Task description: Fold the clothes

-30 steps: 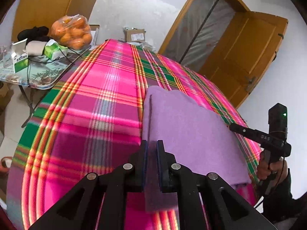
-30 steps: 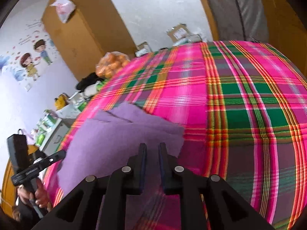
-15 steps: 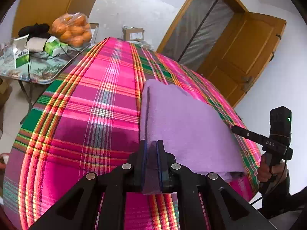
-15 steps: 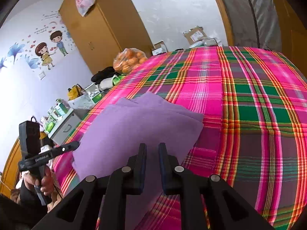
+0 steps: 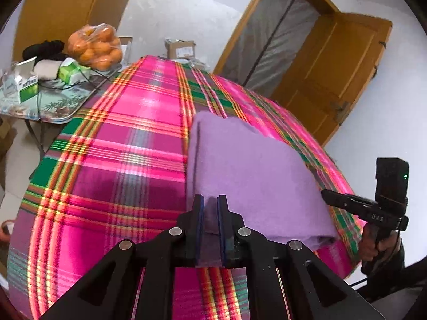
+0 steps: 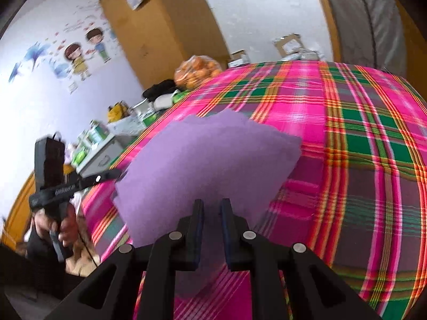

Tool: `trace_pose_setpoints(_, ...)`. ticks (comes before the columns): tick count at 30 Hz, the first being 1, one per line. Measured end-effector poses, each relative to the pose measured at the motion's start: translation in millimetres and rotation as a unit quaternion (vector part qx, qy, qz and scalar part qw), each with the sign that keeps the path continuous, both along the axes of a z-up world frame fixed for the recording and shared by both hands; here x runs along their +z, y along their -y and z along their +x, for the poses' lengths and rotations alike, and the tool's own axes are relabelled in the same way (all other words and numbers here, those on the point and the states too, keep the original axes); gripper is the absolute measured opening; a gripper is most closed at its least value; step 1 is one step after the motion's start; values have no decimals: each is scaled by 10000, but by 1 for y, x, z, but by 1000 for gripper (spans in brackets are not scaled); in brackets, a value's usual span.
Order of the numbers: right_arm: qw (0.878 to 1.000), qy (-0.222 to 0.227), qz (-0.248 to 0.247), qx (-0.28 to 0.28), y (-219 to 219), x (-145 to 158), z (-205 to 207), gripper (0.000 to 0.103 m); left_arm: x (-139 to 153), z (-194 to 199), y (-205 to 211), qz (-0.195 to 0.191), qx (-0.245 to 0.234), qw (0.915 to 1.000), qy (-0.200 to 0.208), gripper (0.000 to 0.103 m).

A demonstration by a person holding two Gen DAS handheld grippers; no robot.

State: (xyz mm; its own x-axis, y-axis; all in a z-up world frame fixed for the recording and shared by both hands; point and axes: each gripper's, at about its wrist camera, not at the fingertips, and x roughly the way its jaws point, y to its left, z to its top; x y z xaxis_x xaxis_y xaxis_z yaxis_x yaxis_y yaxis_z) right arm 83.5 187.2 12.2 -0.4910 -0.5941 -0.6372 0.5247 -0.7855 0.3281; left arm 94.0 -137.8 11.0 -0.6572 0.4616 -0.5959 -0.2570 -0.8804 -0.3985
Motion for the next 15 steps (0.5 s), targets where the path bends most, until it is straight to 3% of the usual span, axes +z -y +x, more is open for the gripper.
trace_pose_setpoints(10,9989,-163,215,371,8,-3,14,14,-7,9,9,77,72,9998,157,11)
trace_pose_setpoints(15,9992,-307,180,181,8,9,5,14,2,7,5,-66,96,9999,25,11)
